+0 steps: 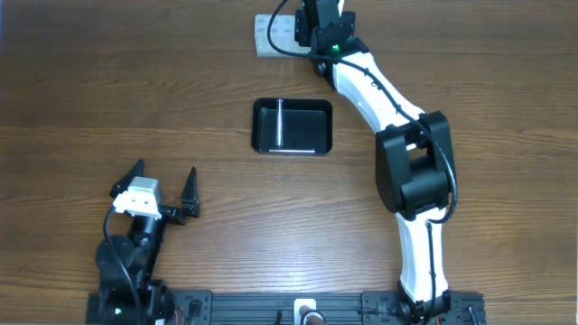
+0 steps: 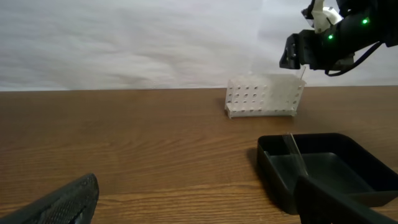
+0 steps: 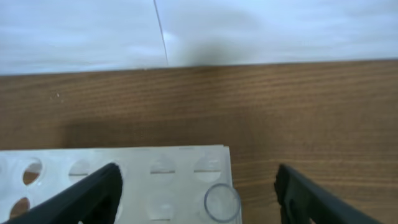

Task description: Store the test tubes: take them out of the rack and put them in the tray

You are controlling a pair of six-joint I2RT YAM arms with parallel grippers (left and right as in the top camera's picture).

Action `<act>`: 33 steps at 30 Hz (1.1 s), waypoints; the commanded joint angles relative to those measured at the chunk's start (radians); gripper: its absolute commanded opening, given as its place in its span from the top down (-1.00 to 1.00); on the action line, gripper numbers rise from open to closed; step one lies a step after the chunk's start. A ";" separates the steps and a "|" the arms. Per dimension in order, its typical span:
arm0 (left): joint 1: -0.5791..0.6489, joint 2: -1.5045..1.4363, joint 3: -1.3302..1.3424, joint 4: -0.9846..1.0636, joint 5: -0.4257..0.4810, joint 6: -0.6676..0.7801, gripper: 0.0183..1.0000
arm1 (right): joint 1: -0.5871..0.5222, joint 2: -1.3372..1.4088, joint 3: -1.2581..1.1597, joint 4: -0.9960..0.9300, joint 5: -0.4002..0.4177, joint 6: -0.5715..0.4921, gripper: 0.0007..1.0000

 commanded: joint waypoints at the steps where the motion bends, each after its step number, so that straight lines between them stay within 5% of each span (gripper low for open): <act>1: 0.006 -0.007 -0.006 0.002 0.012 0.014 -1.00 | -0.011 0.024 0.003 0.004 0.010 0.009 -0.34; 10: 0.006 -0.007 -0.006 0.002 0.012 0.014 -1.00 | -0.016 0.027 0.002 -0.009 0.014 0.009 -0.12; 17: 0.006 -0.007 -0.006 0.002 0.012 0.014 -1.00 | -0.019 0.031 0.002 -0.014 0.014 0.009 0.26; 33: 0.006 -0.007 -0.006 0.002 0.012 0.014 -1.00 | -0.019 0.038 0.002 -0.014 0.013 0.010 0.59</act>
